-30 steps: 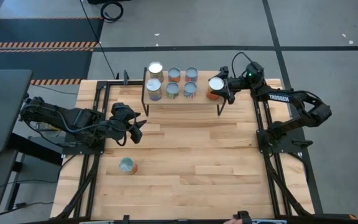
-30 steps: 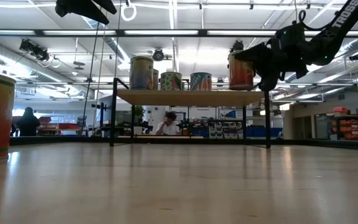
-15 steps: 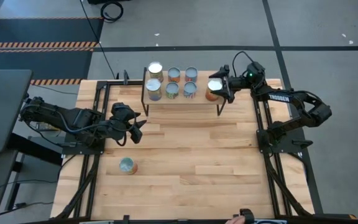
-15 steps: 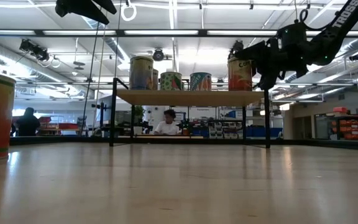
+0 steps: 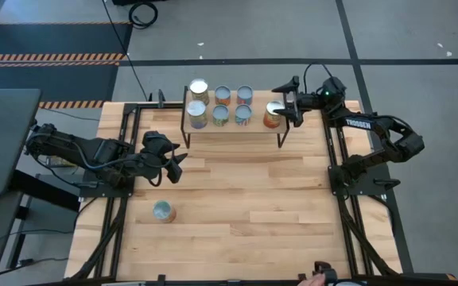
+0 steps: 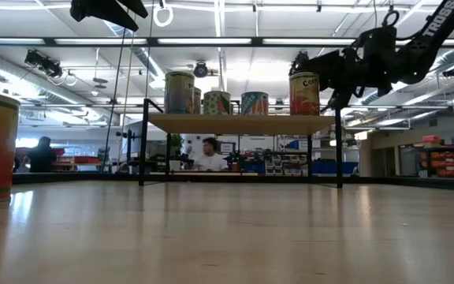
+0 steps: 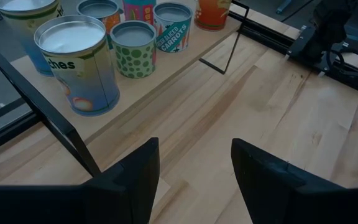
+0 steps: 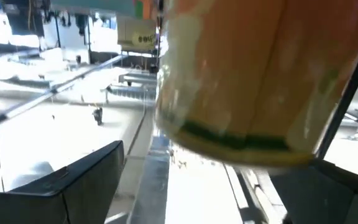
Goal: Pick and place cans onto a shelf
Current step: Put the bottom corn can on top of the shelf
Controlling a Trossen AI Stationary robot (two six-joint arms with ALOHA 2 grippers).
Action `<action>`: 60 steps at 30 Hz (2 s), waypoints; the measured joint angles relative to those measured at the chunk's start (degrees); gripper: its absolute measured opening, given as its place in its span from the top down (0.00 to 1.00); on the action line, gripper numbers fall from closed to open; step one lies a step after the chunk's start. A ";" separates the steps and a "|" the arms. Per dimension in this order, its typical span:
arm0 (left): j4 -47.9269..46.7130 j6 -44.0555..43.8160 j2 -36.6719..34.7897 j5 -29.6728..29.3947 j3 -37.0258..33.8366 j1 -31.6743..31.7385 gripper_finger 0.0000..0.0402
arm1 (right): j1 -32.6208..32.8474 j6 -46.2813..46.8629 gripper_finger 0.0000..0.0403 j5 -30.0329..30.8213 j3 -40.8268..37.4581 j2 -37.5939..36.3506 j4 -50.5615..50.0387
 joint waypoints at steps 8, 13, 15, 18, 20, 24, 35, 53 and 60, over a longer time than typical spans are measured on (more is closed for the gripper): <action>-0.02 -0.02 0.00 0.00 0.00 0.00 0.49 | -3.24 0.00 0.03 -0.91 0.00 -2.75 5.81; -0.01 -0.02 0.00 0.00 0.00 0.00 0.49 | -3.74 0.01 0.03 1.14 0.14 -7.82 5.28; -0.02 0.00 0.00 -0.02 0.00 -0.01 0.49 | -3.75 0.02 0.03 2.91 1.15 -10.25 4.16; -0.01 0.00 0.00 0.00 0.00 0.00 0.49 | -2.84 -0.08 0.03 6.19 4.24 -13.71 0.22; -0.02 0.00 0.00 0.00 0.00 0.00 0.49 | -1.25 -0.52 0.03 7.20 7.22 -15.30 -4.00; -0.02 -0.02 0.00 0.00 0.00 0.00 0.49 | 1.06 -7.26 0.03 12.73 15.29 -17.33 -15.01; -0.02 0.00 0.00 0.00 0.00 0.00 0.49 | 10.99 -69.01 0.03 52.35 44.76 -14.44 -32.81; -0.02 -0.02 0.00 0.00 0.00 -0.02 0.49 | 18.66 -178.27 0.03 40.99 52.16 -7.63 -39.59; -0.02 -0.02 0.00 0.00 0.00 -0.02 0.49 | 32.78 -183.02 0.03 42.13 52.09 -2.51 -50.01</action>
